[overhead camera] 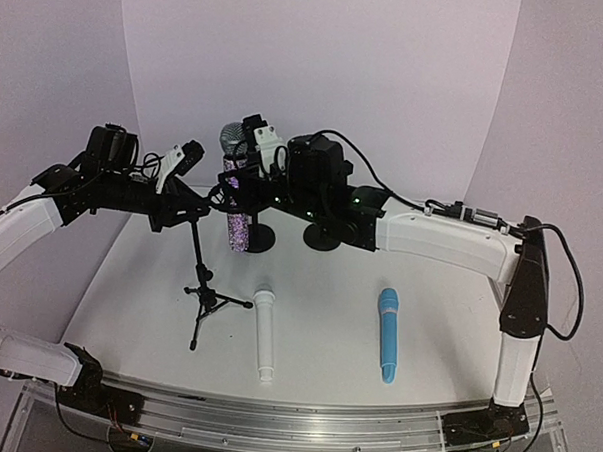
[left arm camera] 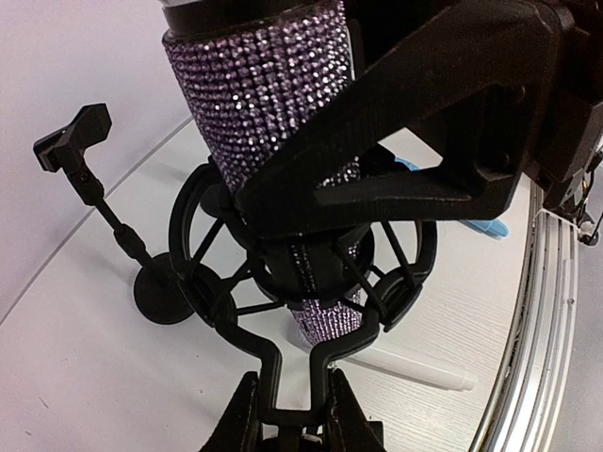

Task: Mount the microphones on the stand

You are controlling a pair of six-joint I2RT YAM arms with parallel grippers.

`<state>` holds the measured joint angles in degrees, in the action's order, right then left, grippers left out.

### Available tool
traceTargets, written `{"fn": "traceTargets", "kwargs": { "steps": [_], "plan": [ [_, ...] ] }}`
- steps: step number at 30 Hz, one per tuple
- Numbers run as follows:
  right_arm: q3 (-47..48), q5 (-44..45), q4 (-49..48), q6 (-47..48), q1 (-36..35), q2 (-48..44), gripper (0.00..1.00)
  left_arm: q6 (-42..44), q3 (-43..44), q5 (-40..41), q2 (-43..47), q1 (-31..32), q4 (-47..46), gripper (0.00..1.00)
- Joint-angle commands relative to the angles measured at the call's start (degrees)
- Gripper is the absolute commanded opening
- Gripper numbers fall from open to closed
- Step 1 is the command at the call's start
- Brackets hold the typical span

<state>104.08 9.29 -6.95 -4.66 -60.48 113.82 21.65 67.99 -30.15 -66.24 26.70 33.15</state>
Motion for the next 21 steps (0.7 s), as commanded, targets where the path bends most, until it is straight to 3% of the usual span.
{"fn": "traceTargets", "kwargs": {
  "steps": [1,5,6,7,21],
  "plan": [
    [-1.73,-2.89,4.32,2.96,-2.64,0.57,0.43,1.25,0.23,-1.44,1.20,0.33,-3.57,0.00],
    [-1.07,-2.19,4.40,3.56,-2.68,-0.48,0.70,1.95,0.14,-1.32,1.42,0.29,-2.79,0.00],
    [-0.85,-1.91,4.41,3.68,-2.72,-1.01,0.81,2.27,0.17,-1.38,1.46,0.29,-2.55,0.00],
    [-0.68,-1.80,4.45,3.74,-2.74,-1.41,0.83,2.48,0.15,-1.26,1.50,0.29,-2.32,0.00],
    [-3.53,6.22,6.16,6.82,-2.99,-10.28,0.91,3.28,-0.24,-0.11,1.22,-1.38,-2.04,0.00]
  ]
}}
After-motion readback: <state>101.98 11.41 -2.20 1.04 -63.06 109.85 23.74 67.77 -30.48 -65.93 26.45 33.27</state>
